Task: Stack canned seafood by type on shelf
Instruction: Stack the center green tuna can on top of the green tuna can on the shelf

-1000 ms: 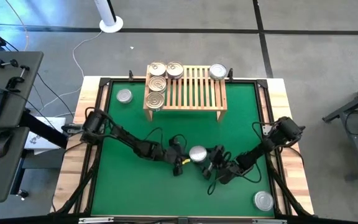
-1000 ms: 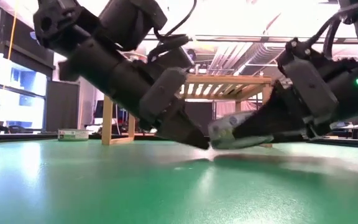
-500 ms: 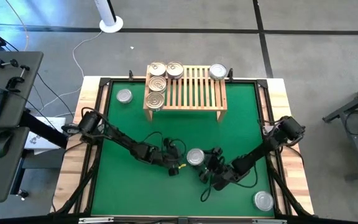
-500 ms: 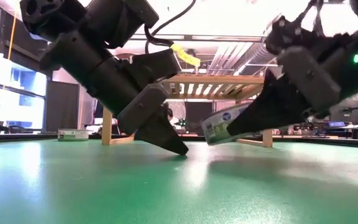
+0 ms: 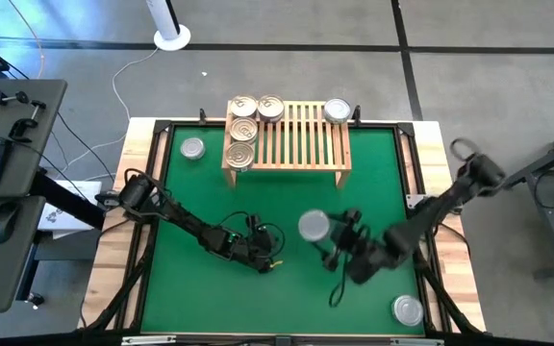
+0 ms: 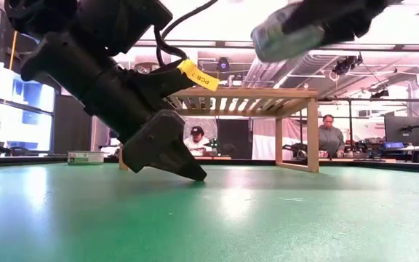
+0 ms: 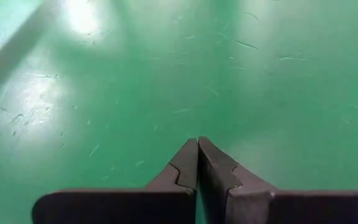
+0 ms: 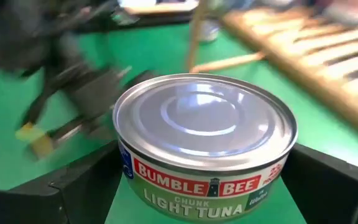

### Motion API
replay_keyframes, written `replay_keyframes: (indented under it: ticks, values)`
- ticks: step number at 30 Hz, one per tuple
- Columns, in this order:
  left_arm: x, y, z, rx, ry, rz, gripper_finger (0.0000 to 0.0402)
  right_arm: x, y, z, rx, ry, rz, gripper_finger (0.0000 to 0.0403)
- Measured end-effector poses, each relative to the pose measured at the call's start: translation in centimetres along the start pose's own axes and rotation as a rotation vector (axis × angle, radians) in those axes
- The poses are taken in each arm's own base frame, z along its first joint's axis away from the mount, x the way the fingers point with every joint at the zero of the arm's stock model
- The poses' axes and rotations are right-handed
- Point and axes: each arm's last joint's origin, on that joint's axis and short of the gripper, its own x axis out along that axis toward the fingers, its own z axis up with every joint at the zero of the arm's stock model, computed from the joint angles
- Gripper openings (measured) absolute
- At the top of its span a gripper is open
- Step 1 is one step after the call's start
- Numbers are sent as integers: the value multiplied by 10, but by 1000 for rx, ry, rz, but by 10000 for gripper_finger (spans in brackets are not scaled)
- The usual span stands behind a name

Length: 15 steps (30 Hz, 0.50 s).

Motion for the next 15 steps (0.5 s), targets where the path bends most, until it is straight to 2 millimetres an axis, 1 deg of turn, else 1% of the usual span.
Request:
replay_keyframes:
  ticks: [3,5,8,11,15]
  values:
    - [0,0,0,-3,-4,-2,0,2,-35,28,-3,-28,-56,398]
    - [0,0,0,-5,-7,-3,0,8,-63,42,-5,-41,-121,398]
    - [0,-1,1,-8,-13,-8,0,24,-106,55,-16,-22,-206,398]
    - [-1,-4,1,-16,-28,-21,0,41,-149,65,-2,-23,-247,398]
    - [-4,-9,2,-21,-47,-50,0,59,-199,78,22,-67,-293,398]
